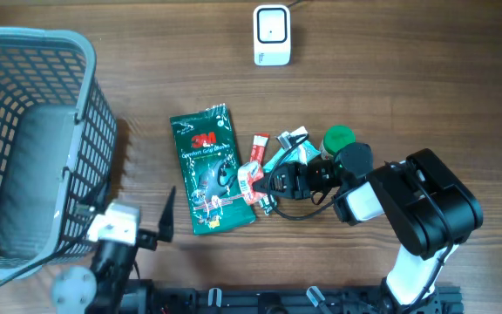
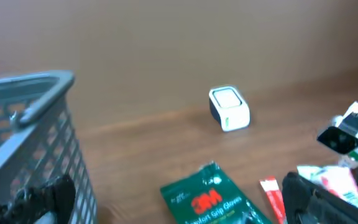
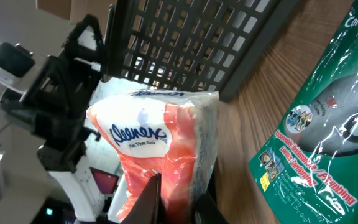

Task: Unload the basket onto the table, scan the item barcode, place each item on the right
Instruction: 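Lift the tissue pack with the right gripper and hold it over the scanner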

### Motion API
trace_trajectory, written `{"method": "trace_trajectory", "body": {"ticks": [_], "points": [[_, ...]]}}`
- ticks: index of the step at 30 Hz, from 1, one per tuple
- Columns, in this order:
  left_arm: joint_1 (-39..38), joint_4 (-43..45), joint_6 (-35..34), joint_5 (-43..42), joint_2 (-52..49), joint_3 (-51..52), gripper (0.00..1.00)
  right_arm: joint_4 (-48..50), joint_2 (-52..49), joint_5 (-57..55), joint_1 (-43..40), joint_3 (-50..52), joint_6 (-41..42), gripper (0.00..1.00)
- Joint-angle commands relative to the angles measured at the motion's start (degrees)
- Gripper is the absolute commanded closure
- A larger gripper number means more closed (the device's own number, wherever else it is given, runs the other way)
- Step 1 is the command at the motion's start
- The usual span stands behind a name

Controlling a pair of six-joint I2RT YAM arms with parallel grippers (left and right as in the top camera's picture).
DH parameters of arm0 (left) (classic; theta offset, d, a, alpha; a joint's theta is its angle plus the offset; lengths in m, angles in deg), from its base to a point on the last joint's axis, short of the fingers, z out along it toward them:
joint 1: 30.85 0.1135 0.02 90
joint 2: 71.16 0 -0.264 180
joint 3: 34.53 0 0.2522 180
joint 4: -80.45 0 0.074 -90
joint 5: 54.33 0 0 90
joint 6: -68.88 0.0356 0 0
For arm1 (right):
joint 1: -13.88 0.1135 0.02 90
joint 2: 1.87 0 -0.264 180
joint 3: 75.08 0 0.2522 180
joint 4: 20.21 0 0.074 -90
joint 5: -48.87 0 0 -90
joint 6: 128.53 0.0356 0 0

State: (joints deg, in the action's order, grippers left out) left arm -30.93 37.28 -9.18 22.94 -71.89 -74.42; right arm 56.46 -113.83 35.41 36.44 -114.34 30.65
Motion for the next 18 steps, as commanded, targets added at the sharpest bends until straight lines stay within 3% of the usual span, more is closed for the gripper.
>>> {"method": "trace_trajectory", "body": {"ticks": [1, 12, 18], "points": [[0.24, 1.4, 3.82, -3.3, 0.33, 4.46, 0.0, 4.46, 0.11, 0.9, 0.07, -0.66, 0.02, 0.96], [0.24, 0.26, 0.68, -3.32, 0.33, 15.61, 0.0, 4.46, 0.11, 1.64, 0.0, -1.03, -2.25, 0.96], [0.24, -4.94, 0.68, -3.3, 0.31, 15.63, 0.0, 4.46, 0.44, 10.32, -1.66, -10.69, 0.48, 0.95]]}}
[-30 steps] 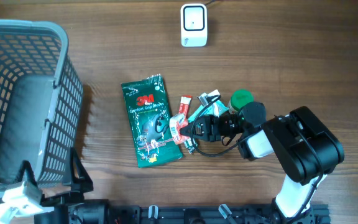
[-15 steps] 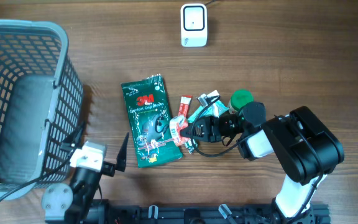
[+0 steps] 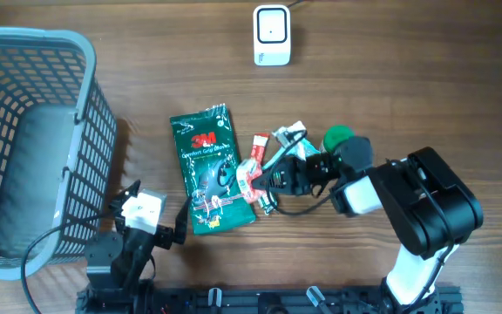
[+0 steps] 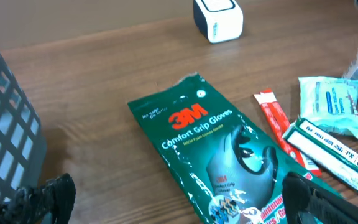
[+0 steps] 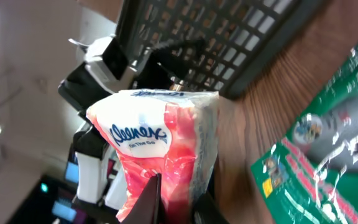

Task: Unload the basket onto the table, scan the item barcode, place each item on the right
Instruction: 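Lift the tissue pack with the right gripper and hold it over the scanner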

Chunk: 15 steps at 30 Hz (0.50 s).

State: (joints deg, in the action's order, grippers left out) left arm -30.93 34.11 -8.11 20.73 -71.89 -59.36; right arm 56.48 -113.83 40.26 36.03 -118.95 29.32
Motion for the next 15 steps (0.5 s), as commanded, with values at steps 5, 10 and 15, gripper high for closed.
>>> {"method": "trace_trajectory", "body": {"ticks": [5, 10, 15], "points": [[0.24, -5.16, -0.37, -1.09, 0.31, 0.57, 0.0, 4.44, 0.44, 11.63, -3.48, -19.43, 8.0, 0.95], [0.24, -5.46, -0.37, -1.09, 0.31, 0.57, 0.0, 0.39, 0.44, 10.99, -4.87, -30.38, 15.3, 0.95], [0.24, -5.44, -0.37, -1.09, 0.31, 0.57, 0.0, 4.42, 1.53, 11.28, -4.87, -34.38, 34.64, 0.95]]}}
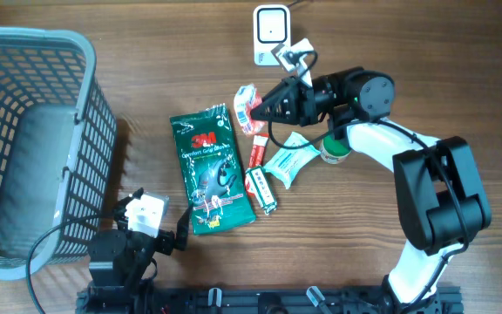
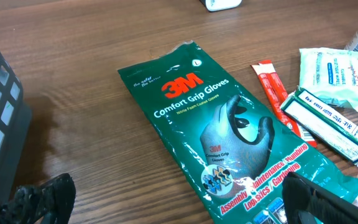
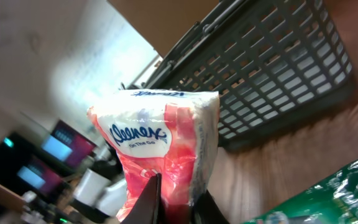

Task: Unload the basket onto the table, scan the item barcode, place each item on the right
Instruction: 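Lift the tissue pack with the right gripper and hold it over the scanner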

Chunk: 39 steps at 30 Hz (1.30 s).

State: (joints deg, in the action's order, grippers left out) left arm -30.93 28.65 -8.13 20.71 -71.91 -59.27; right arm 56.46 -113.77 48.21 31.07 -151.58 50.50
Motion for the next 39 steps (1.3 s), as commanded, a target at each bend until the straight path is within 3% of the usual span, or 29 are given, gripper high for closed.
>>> {"method": "trace_trajectory", "body": {"ticks": [1, 6, 12, 14, 15, 18, 20, 21, 23, 25, 27, 31, 34, 39], "points": [[0.24, 0.0, -0.35, -1.07, 0.33, 0.48, 0.0, 4.44, 2.4, 3.08, 0.09, -1.77, 16.2, 0.95], [0.24, 0.0, -0.35, -1.07, 0.33, 0.48, 0.0, 4.44, 8.2, 0.63, 0.04, -5.55, 29.31, 0.95], [0.24, 0.0, -0.35, -1.07, 0.33, 0.48, 0.0, -2.73, 14.21, -5.38, 2.75, -17.4, 25.99, 0.95], [0.24, 0.0, -0.35, -1.07, 0.33, 0.48, 0.0, -11.5, 14.53, -4.87, 4.81, -21.4, 13.0, 0.95], [0.24, 0.0, -0.35, -1.07, 0.33, 0.48, 0.0, -18.91, 14.51, -5.55, 5.99, -22.56, 1.36, 0.95], [0.24, 0.0, -0.35, -1.07, 0.33, 0.48, 0.0, -57.96, 14.51, -14.69, 9.49, -23.26, -40.74, 0.95], [0.24, 0.0, -0.35, -1.07, 0.33, 0.48, 0.0, -82.55, 14.53, -33.22, 11.1, -23.26, -62.53, 0.95], [0.24, 0.0, -0.35, -1.07, 0.33, 0.48, 0.0, -91.34, 14.51, -44.33, 12.61, -23.26, -70.25, 0.95], [0.24, 0.0, -0.35, -1.07, 0.33, 0.48, 0.0, -100.96, 14.51, -55.47, 15.26, -23.23, -82.16, 0.95], [0.24, 0.0, -0.35, -1.07, 0.33, 0.48, 0.0, -106.47, 14.51, -62.97, 16.87, -23.21, -90.23, 0.95], [0.24, 0.0, -0.35, -1.07, 0.33, 0.48, 0.0, -112.04, 14.36, -75.06, 17.46, -22.4, -103.27, 0.95], [0.24, 0.0, -0.35, -1.07, 0.33, 0.48, 0.0, -110.86, 11.87, -93.46, 16.24, -21.22, -114.9, 0.95], [0.24, 0.0, -0.35, -1.07, 0.33, 0.48, 0.0, -101.0, 6.23, -96.43, 14.27, -21.22, -120.39, 0.94], [0.24, 0.0, -0.35, -1.07, 0.33, 0.48, 0.0, -80.48, -2.56, -103.36, 12.2, -21.24, -120.48, 0.92]]}}
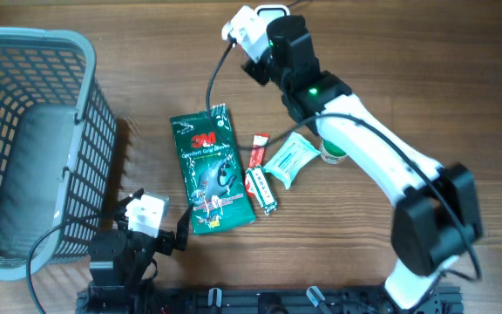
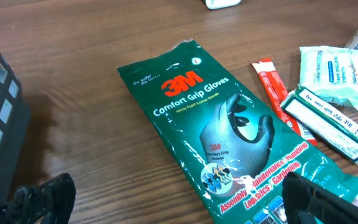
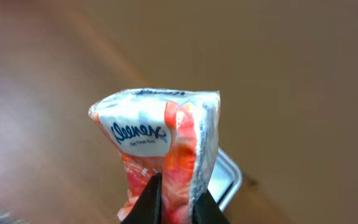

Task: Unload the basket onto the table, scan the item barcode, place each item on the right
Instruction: 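Lift the tissue pack with the right gripper and hold it over the scanner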

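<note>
My right gripper (image 3: 176, 200) is shut on a red and white Kleenex tissue pack (image 3: 160, 140), which stands upright between the fingers. Right behind the pack lies the white scanner (image 3: 225, 177), its pale window facing up. In the overhead view the right gripper (image 1: 273, 39) is at the back of the table over the scanner (image 1: 273, 10), which is mostly covered; the pack is hidden there. My left gripper (image 2: 179, 205) is open and low near the front edge, over the near end of the green 3M gloves packet (image 2: 222, 143).
A grey wire basket (image 1: 33, 131) fills the left side. Beside the gloves packet (image 1: 209, 170) lie a red stick pack (image 1: 256, 150), a white and green box (image 1: 261, 192), a pale tissue pack (image 1: 290, 160) and a green-capped bottle (image 1: 331, 155).
My right gripper, still shut on the Kleenex pack, has moved from just left of and below the scanner to directly over it. The left arm has not moved.
My right gripper held the Kleenex pack low among the other items, and the left arm stood by the basket. Then the left wrist faced the gloves packet. The pack was then raised near the scanner, and now it is at the scanner.
</note>
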### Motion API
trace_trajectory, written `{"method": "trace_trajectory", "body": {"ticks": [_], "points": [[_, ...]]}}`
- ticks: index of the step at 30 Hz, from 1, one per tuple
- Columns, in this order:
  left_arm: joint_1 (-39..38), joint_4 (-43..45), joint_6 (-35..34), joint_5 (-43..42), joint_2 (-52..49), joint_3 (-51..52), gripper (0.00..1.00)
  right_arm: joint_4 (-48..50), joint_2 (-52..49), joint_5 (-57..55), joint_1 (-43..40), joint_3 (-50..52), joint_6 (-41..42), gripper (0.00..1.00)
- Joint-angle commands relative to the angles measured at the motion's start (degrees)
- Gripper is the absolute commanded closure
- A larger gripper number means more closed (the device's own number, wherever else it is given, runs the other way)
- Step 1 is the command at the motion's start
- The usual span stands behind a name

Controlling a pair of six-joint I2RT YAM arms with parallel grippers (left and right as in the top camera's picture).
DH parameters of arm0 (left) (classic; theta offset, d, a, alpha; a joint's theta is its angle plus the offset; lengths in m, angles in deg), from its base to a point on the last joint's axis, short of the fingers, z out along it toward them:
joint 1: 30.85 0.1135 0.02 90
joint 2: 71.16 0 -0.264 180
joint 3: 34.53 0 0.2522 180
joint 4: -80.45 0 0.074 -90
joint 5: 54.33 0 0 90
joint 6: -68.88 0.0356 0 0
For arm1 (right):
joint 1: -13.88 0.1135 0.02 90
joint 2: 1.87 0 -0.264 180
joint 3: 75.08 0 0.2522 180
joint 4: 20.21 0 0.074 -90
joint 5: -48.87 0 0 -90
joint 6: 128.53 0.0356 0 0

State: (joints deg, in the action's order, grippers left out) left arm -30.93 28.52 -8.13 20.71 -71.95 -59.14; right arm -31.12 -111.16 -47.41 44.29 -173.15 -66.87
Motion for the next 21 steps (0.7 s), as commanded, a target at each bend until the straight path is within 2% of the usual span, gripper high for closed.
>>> {"method": "trace_trajectory", "body": {"ticks": [1, 5, 9, 12, 16, 21], "points": [[0.24, 0.13, -0.35, -1.07, 0.37, 0.35, 0.0, 10.69, -6.8, -9.2, -1.46, 0.33, -3.58, 0.92], [0.24, 0.13, -0.35, -1.07, 0.37, 0.35, 0.0, 22.77, -13.94, -12.33, -3.52, -0.79, -6.58, 0.91], [0.24, 0.13, -0.35, -1.07, 0.37, 0.35, 0.0, 23.47, -17.4, -11.76, -5.31, -2.47, -5.49, 0.88], [0.24, 0.13, -0.35, -1.07, 0.37, 0.35, 0.0, 23.37, -18.8, -11.21, -5.77, -2.54, -4.72, 0.95], [0.24, 0.13, -0.35, -1.07, 0.37, 0.35, 0.0, 21.46, -19.19, -10.43, -5.79, -2.6, -4.04, 0.96], [0.24, 0.13, -0.35, -1.07, 0.37, 0.35, 0.0, 17.35, -17.68, -18.6, -5.81, -6.71, -1.73, 0.96]]}}
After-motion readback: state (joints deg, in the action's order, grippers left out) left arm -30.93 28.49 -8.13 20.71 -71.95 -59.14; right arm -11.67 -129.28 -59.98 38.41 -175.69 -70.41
